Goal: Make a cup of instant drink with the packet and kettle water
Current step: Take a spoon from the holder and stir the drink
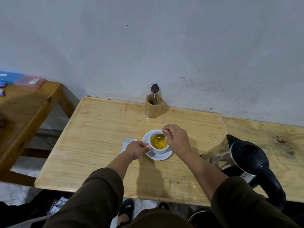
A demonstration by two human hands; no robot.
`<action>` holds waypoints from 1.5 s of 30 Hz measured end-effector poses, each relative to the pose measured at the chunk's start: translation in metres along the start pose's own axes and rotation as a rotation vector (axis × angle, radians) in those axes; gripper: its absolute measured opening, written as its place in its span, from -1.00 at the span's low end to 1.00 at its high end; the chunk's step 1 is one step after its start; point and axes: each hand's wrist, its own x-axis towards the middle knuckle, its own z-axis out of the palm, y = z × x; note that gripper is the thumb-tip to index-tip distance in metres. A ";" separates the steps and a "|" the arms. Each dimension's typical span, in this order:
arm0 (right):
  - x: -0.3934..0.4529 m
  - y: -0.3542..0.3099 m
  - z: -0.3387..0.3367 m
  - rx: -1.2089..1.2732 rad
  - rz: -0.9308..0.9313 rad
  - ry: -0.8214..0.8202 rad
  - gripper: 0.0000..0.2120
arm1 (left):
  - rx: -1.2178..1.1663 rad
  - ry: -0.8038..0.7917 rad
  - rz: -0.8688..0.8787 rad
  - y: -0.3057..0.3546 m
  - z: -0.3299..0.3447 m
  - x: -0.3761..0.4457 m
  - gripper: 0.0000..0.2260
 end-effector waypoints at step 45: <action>-0.027 -0.021 -0.008 0.014 0.041 -0.121 -0.91 | 0.149 -0.021 0.073 0.000 -0.004 -0.002 -0.52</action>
